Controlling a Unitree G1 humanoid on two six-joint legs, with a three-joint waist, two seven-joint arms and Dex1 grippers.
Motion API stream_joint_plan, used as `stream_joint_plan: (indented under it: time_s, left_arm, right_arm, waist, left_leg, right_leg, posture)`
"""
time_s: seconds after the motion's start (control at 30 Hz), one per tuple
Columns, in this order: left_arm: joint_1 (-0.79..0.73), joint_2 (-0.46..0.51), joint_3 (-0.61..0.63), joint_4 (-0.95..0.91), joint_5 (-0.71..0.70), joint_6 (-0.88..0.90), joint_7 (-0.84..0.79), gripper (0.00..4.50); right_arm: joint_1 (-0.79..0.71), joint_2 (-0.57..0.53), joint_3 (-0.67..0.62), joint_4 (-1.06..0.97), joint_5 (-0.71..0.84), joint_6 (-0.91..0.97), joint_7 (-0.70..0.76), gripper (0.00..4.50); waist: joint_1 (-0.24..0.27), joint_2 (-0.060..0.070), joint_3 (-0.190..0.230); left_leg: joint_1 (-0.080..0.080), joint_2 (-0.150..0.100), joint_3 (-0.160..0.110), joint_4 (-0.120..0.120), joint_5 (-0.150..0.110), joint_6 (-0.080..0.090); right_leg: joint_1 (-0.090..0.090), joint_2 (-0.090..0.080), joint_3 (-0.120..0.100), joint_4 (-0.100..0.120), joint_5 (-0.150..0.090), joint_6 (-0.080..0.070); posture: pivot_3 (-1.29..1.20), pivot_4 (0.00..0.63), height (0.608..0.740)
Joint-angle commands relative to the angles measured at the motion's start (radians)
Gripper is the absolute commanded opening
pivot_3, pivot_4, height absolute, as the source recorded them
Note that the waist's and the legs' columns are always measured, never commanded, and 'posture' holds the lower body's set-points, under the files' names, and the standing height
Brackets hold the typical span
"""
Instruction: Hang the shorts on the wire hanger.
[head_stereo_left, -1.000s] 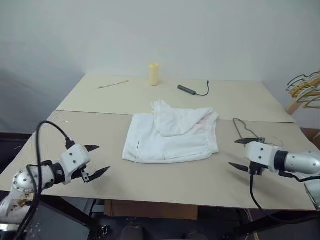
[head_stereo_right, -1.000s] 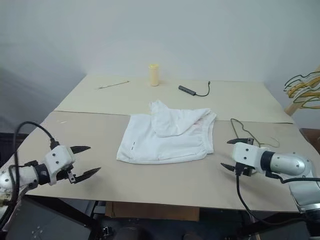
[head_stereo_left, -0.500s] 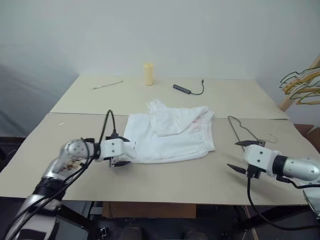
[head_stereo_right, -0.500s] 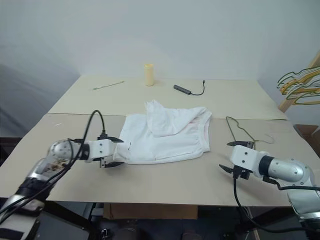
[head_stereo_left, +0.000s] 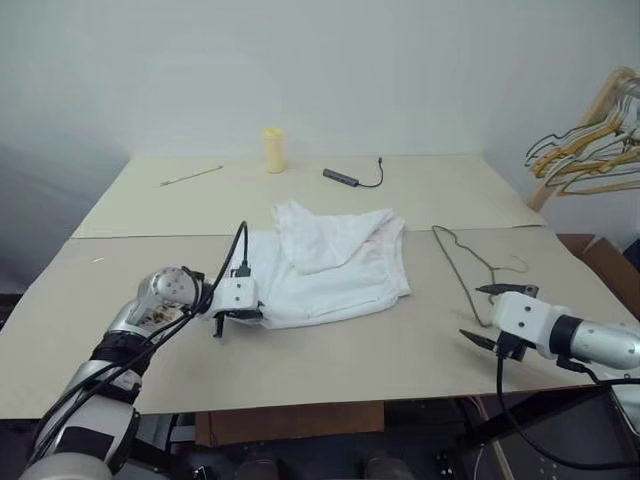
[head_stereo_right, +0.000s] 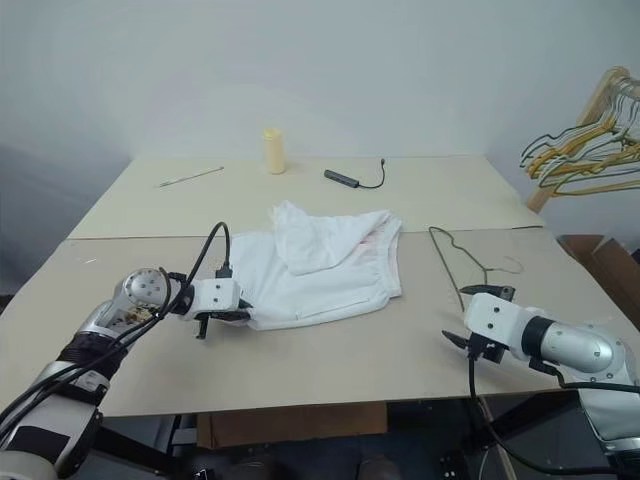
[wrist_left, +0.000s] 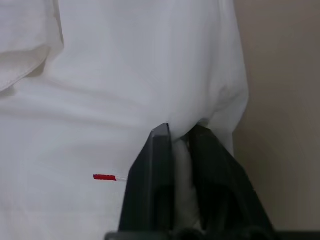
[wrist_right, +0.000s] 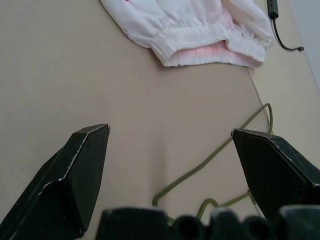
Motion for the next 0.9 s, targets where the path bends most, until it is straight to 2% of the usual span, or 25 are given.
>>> stream_joint_plan:
  time_s: [0.03, 0.2, 0.33, 0.43, 0.53, 0.63, 0.73, 0.9]
  left_arm:
    - [-0.011, 0.013, 0.030, -0.006, -0.039, 0.015, -0.026, 0.05]
    - [-0.002, 0.030, 0.070, -0.024, -0.036, -0.044, 0.057, 0.05]
    - [0.010, 0.063, 0.093, -0.057, -0.063, -0.058, 0.040, 0.05]
    - [0.033, 0.075, 0.103, -0.078, -0.073, -0.065, 0.044, 0.05]
    - [0.047, 0.080, 0.109, -0.091, -0.077, -0.063, 0.048, 0.05]
    - [0.059, 0.079, 0.119, -0.109, -0.083, -0.046, 0.063, 0.05]
    - [0.069, 0.081, 0.126, -0.127, -0.091, -0.040, 0.062, 0.05]
    - [0.077, 0.087, 0.132, -0.144, -0.098, -0.030, 0.066, 0.05]
  right_arm:
    - [-0.068, 0.024, 0.026, 0.003, -0.039, 0.007, -0.038, 4.50]
    - [-0.210, 0.061, 0.161, 0.130, -0.218, -0.083, -0.122, 4.50]
    - [-0.370, 0.088, 0.309, 0.321, -0.413, -0.218, -0.222, 4.50]
    - [-0.476, 0.126, 0.389, 0.463, -0.489, -0.327, -0.282, 4.50]
    - [-0.548, 0.153, 0.439, 0.566, -0.527, -0.410, -0.311, 4.50]
    - [-0.606, 0.188, 0.486, 0.622, -0.515, -0.495, -0.276, 4.50]
    - [-0.664, 0.221, 0.541, 0.686, -0.577, -0.544, -0.302, 4.50]
    - [-0.721, 0.265, 0.568, 0.765, -0.590, -0.575, -0.306, 4.50]
  waist:
    - [-0.007, 0.000, 0.000]
    - [-0.019, 0.000, 0.000]
    - [-0.027, 0.000, 0.000]
    - [-0.024, 0.001, 0.001]
    - [-0.023, 0.001, 0.001]
    - [-0.019, 0.001, 0.001]
    - [-0.021, 0.001, 0.001]
    - [-0.021, 0.001, 0.001]
  left_leg:
    - [0.000, 0.000, 0.000, 0.000, 0.000, 0.000]
    - [0.000, 0.000, 0.000, 0.001, 0.000, 0.000]
    - [0.000, 0.000, 0.000, 0.002, 0.000, 0.000]
    - [0.000, 0.000, 0.000, 0.001, 0.000, 0.000]
    - [-0.001, 0.000, 0.000, 0.001, 0.000, 0.000]
    - [-0.002, 0.000, 0.000, 0.001, 0.000, 0.000]
    - [-0.001, 0.000, 0.000, 0.001, 0.000, 0.000]
    - [0.000, 0.000, 0.000, 0.001, 0.000, 0.000]
  right_leg:
    - [0.000, 0.000, 0.000, 0.000, 0.000, 0.000]
    - [0.000, 0.000, 0.000, 0.001, 0.000, 0.000]
    - [-0.001, 0.000, 0.000, 0.002, 0.000, 0.000]
    - [-0.001, 0.000, 0.000, 0.002, 0.000, 0.000]
    - [-0.001, 0.000, 0.001, 0.002, 0.000, 0.000]
    - [-0.001, 0.000, 0.000, 0.002, 0.000, 0.001]
    - [-0.001, 0.000, 0.000, 0.002, 0.000, 0.001]
    - [-0.001, 0.000, 0.000, 0.003, 0.000, 0.001]
  posture:
    - [-0.02, 0.000, 0.740]
    - [-0.02, 0.000, 0.740]
    - [0.01, 0.000, 0.740]
    - [0.02, 0.000, 0.740]
    - [0.02, 0.000, 0.740]
    - [0.02, 0.000, 0.740]
    - [0.03, 0.000, 0.740]
    - [0.03, 0.000, 0.740]
